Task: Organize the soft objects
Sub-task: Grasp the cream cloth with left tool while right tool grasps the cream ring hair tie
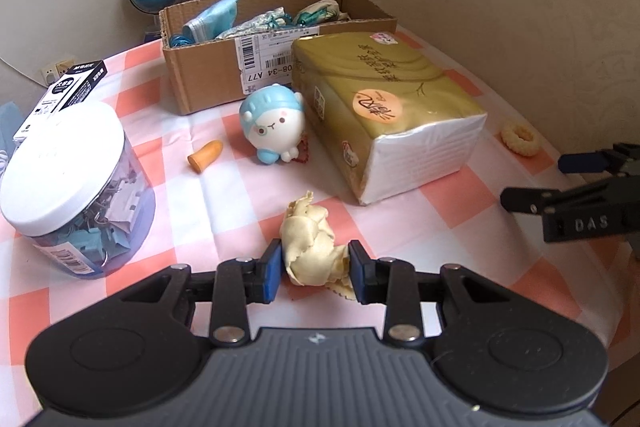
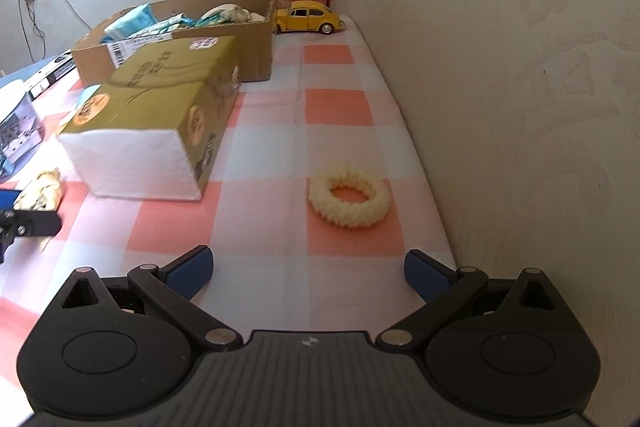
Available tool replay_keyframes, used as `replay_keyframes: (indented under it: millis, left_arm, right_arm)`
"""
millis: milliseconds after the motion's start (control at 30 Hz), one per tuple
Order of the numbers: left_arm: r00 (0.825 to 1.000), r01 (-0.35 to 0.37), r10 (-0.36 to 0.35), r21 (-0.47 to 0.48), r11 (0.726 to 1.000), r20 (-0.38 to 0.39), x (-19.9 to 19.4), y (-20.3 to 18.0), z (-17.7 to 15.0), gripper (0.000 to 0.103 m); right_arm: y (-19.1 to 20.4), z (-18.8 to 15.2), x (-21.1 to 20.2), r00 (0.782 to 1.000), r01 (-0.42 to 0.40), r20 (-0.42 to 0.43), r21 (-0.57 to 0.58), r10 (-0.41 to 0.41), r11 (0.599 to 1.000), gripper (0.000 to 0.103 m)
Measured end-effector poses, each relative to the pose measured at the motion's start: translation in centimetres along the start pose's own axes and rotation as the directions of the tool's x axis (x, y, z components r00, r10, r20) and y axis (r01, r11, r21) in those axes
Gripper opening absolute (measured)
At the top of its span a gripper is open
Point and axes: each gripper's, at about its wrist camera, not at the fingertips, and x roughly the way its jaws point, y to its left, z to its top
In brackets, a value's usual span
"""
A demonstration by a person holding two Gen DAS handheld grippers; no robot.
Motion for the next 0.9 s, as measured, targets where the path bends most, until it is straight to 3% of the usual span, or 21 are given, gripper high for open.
replay_keyframes:
  millis: [267,667,900]
  left_arm:
    - [1.000,0.002,-0.002,-0.008,1.000,0.000,0.0,0.3,0.1,0.033]
    - [1.000,0.005,-0.005,-0.012,1.000,-0.001,0.1,0.5,0.3,0.033]
    - [1.000,0.013,-0.013,0.001,1.000,-0.005,-0.1,0.2,0.1,0.033]
  right_arm:
    - [-0.1,1.5,1.4,0.999,0.031,0.021,0.006,-0.031,0.999,0.099]
    - [-0.6,2.6,1.7,0.995,0.070,0.061,0.047,-0.072,0.996,0.053]
    - [0.1,2.2,0.9,0.997,0.057,0.050,0.024,-0.058,0.998,0.051]
